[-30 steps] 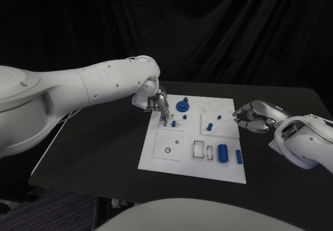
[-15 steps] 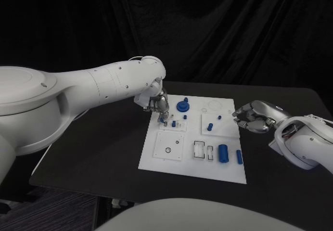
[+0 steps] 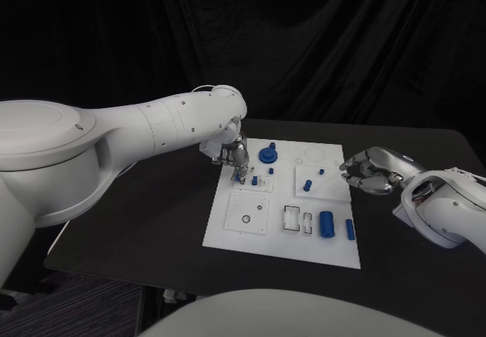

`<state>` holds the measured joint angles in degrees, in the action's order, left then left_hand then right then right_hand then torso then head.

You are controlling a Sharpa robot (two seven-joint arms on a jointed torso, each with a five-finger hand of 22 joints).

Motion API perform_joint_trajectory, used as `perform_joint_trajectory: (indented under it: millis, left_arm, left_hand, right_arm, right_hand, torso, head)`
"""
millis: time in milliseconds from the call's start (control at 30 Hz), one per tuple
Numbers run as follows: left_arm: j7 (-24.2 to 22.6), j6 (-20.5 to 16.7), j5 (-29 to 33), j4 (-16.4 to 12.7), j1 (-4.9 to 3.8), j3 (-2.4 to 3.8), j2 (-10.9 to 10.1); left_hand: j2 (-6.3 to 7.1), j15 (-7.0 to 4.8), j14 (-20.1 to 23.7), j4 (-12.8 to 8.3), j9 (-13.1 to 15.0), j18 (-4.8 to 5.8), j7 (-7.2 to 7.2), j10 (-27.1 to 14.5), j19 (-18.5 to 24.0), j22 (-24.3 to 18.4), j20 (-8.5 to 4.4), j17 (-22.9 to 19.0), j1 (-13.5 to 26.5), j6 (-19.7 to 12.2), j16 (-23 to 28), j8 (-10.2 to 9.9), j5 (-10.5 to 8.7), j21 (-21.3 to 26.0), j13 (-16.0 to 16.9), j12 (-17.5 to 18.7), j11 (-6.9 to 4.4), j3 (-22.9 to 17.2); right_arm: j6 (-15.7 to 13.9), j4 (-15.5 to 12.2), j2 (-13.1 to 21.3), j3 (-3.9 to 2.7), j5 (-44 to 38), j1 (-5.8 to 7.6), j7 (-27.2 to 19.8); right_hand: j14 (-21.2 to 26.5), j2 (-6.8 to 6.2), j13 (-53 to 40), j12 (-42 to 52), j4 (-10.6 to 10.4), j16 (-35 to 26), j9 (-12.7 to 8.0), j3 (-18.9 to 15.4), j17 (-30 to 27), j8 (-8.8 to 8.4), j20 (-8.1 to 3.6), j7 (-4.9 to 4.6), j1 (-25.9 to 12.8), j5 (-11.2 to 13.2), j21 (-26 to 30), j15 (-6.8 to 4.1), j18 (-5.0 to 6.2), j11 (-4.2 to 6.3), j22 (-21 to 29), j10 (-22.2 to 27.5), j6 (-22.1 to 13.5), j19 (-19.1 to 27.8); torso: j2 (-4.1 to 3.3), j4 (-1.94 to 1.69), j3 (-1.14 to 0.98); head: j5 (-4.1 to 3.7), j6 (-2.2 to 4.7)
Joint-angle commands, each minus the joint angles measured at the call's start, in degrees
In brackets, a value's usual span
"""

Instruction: Assemble the parts on the task board

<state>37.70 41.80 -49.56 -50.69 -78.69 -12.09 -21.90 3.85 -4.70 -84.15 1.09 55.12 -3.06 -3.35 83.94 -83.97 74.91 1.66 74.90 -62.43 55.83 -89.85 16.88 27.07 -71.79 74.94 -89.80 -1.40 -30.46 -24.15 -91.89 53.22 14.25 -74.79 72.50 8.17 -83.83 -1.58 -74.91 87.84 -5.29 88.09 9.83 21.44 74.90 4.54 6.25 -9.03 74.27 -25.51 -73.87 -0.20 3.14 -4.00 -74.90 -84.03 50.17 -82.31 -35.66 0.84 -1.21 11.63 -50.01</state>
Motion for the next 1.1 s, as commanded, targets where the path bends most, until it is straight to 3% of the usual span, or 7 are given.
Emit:
perform_joint_trajectory:
  millis: [33,733,1100]
  left_arm:
    - [-0.7,-1.7,-0.4,0.3,0.3,0.04,0.2]
    - [-1.2,-5.3,-0.4,1.2,1.87,0.04,0.9]
    - [-1.5,-6.9,-0.4,0.8,2.12,0.04,0.9]
  left_hand:
    - [-0.73,0.22,-5.8,-4.2,0.0,-0.65,0.32,6.1,0.0,10.2,0.18,15.1,-0.2,-0.3,-0.2,-0.2,-0.07,0.2,15.1,-0.2,0.13,-4.1]
    - [-1.34,0.3,-5.8,-4.3,0.0,-0.77,0.18,6.1,0.2,10.0,0.22,15.1,0.0,-0.5,-0.2,-0.5,-0.37,0.8,15.1,-0.2,0.26,-4.2]
    - [-1.62,0.34,-5.8,-4.3,0.1,-0.82,0.15,6.1,0.3,10.0,0.24,15.1,0.0,-0.6,-0.2,-0.5,-0.55,1.0,15.1,-0.2,0.28,-4.2]
  right_arm:
    - [0.2,-0.1,0.0,-0.05,-0.1,-0.12,1.1]
    - [0.9,-0.2,0.0,-0.05,-0.1,-0.12,1.4]
    - [1.4,-0.2,0.1,-0.05,-0.1,-0.12,1.6]
  right_hand:
    - [-5.0,-0.19,-12.0,-0.3,0.1,-0.4,-0.1,0.3,11.9,-0.19,-0.11,-0.13,0.2,-0.2,0.4,0.3,0.96,-0.3,-9.3,-2.6,-0.1,0.4]
    - [-5.0,-0.17,-12.0,-0.3,0.1,-0.4,-0.1,0.4,11.9,-0.17,-0.1,-0.14,0.2,-0.2,0.5,0.32,0.97,-0.32,-9.3,-2.6,0.0,0.4]
    - [-5.0,-0.17,-12.0,-0.3,0.1,-0.4,-0.1,0.4,11.9,-0.17,-0.1,-0.14,0.2,-0.2,0.5,0.32,0.97,-0.32,-9.3,-2.6,0.0,0.4]
  torso:
    - [0.0,-0.01,0.0]
    - [-0.04,-0.02,0.0]
    - [-0.01,0.0,-0.02]
  head:
    - [0.05,0.01]
    - [-0.11,0.01]
    - [-0.09,0.01]
